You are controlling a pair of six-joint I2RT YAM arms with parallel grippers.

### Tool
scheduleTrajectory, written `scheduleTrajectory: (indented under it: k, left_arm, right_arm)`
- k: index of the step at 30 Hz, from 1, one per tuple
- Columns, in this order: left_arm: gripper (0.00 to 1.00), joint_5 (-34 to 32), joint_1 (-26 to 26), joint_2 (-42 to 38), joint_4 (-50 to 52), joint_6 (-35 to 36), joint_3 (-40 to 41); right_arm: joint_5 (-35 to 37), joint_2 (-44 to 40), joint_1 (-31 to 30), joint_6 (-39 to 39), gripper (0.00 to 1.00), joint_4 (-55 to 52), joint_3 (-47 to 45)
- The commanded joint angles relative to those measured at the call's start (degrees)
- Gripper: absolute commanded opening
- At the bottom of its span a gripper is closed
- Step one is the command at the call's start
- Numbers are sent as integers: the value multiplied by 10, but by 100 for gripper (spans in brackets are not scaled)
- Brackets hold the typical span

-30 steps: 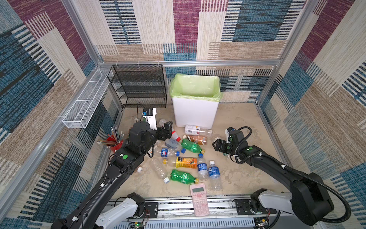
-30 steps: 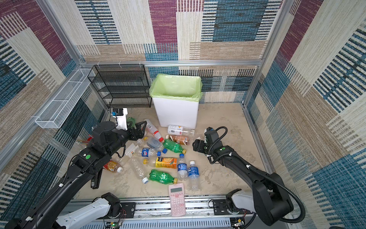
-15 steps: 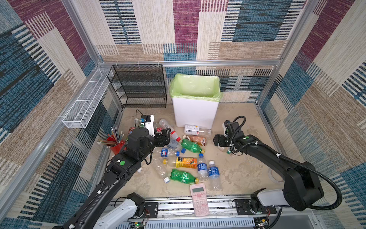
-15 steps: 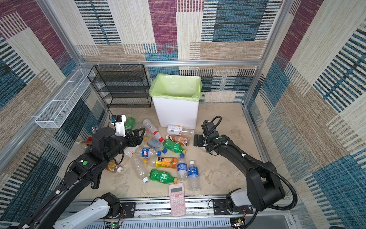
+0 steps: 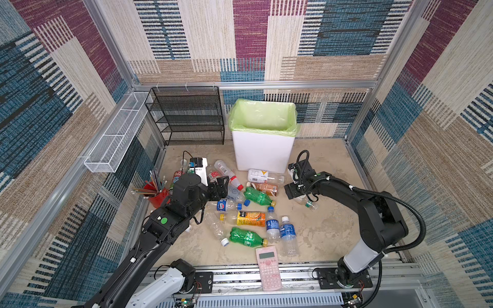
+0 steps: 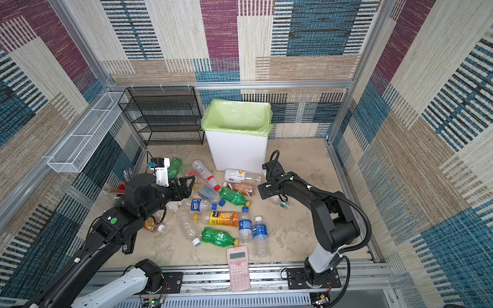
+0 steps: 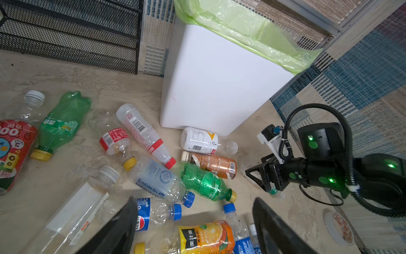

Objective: Throw the plastic bottles in the bin
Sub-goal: Pick up the plastic bottle from the center of the table.

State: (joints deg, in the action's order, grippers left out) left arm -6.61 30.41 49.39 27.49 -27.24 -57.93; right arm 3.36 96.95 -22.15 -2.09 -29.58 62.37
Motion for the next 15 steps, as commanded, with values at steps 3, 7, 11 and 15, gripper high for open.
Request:
scheduleTrajectory:
  k: [3, 7, 11, 15]
  left_arm:
    - [83, 6, 0, -5, 10, -4, 0]
    - [83, 5, 0, -7, 14, -1, 1]
    - [83, 7, 0, -5, 12, 0, 1]
    - [83, 11, 0, 1, 9, 4, -2]
  right_arm:
    - [-19, 12, -1, -14, 77, -5, 6]
    - [-16, 0, -1, -5, 66, -10, -10]
    - [-13, -44, 0, 17, 60, -15, -23]
    - [-5, -131, 2, 50, 27, -5, -31]
